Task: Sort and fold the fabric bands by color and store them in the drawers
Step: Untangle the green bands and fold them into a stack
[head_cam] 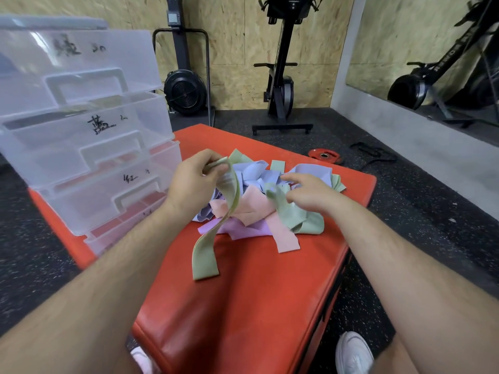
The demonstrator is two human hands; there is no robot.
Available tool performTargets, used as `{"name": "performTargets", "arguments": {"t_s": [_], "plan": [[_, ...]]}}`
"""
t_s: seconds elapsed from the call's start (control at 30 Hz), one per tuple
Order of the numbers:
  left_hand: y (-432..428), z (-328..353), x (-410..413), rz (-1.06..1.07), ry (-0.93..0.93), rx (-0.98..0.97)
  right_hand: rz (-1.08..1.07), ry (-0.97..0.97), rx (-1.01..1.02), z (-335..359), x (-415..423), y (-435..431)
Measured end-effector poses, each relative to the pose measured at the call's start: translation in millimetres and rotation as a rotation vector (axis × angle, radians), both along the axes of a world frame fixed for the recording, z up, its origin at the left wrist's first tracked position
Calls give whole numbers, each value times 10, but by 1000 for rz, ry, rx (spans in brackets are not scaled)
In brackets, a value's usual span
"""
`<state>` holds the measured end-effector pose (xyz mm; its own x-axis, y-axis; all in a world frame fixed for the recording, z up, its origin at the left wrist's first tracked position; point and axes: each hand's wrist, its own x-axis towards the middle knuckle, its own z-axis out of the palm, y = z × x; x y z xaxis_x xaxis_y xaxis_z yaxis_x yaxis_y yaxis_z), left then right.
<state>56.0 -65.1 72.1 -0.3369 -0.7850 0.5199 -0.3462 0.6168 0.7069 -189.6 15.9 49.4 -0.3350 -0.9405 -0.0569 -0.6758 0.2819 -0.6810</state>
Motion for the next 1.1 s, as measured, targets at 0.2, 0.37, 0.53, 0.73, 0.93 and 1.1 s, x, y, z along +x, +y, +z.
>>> {"name": "performTargets", "arguments": {"t_s": [0.2,0.37,0.53,0.73,0.93,1.1], "plan": [[84,41,-42,-36,9,-25,265,-428,-265,180,767,7],[165,153,18,-50,116,56,243,-368,-324,119,958,-46],[145,133,340,13,274,264,369,-294,-104,66,848,91],[223,-43,728,173,390,444,452,-189,163,-77,553,408],[260,-427,1069,260,275,653,291,-137,176,-246,243,662],[377,-782,1139,306,60,702,126,-162,186,-515,118,758]]}}
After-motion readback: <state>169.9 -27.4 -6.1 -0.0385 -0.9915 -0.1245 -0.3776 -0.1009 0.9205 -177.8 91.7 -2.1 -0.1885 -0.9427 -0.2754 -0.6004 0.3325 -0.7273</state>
